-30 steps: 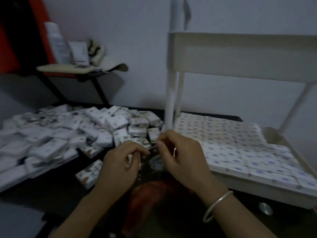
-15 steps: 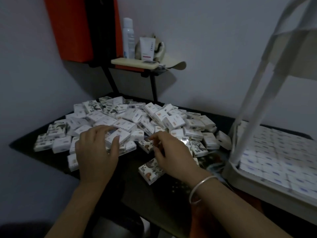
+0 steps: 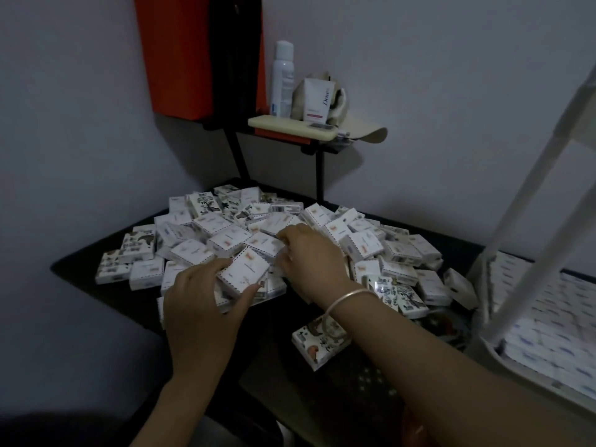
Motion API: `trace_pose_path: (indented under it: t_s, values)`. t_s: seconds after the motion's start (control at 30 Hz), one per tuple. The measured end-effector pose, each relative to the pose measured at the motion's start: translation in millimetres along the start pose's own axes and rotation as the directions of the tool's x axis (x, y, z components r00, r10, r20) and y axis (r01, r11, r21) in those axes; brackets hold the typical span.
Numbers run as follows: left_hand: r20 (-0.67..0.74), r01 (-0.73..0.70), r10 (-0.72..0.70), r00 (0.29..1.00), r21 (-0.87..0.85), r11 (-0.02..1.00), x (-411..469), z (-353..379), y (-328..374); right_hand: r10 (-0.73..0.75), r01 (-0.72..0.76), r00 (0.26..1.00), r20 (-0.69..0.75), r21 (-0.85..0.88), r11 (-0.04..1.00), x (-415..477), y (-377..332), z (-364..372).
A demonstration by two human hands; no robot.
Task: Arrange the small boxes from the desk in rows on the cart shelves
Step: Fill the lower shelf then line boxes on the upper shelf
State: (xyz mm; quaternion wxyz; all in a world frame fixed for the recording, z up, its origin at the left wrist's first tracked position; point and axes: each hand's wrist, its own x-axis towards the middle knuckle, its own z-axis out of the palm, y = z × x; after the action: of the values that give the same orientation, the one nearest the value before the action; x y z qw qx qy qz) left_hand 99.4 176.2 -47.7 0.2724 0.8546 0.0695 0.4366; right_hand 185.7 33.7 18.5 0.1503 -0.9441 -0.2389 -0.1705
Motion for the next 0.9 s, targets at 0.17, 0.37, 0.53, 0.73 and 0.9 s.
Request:
trace_pose_path:
  t_s: [0.17,0.37,0.53,0.73,0.9]
  values:
    - [0.053,0.148,-0.142,0.988,-0.136,0.979,-10,-8,0,-0.059,0.067,0.997,0.054,-0.156,0.986,2,-6,15]
    - [0.130,0.293,-0.262,0.956,-0.419,0.859,-14,-19,17,0.022,-0.022,1.000,0.002,-0.113,0.993,-2,-14,19]
    - [0.218,0.414,-0.355,0.909,-0.574,0.707,-13,-21,22,0.087,-0.088,0.996,-0.016,-0.053,0.995,-3,-17,18]
    - [0.365,0.516,-0.365,0.856,-0.598,0.613,-13,-18,20,0.173,-0.169,0.984,-0.051,0.076,0.983,-27,-3,-4]
    - [0.515,0.566,-0.271,0.813,-0.595,0.570,-17,-17,40,0.310,-0.302,0.951,-0.008,0.201,0.932,-65,25,-43]
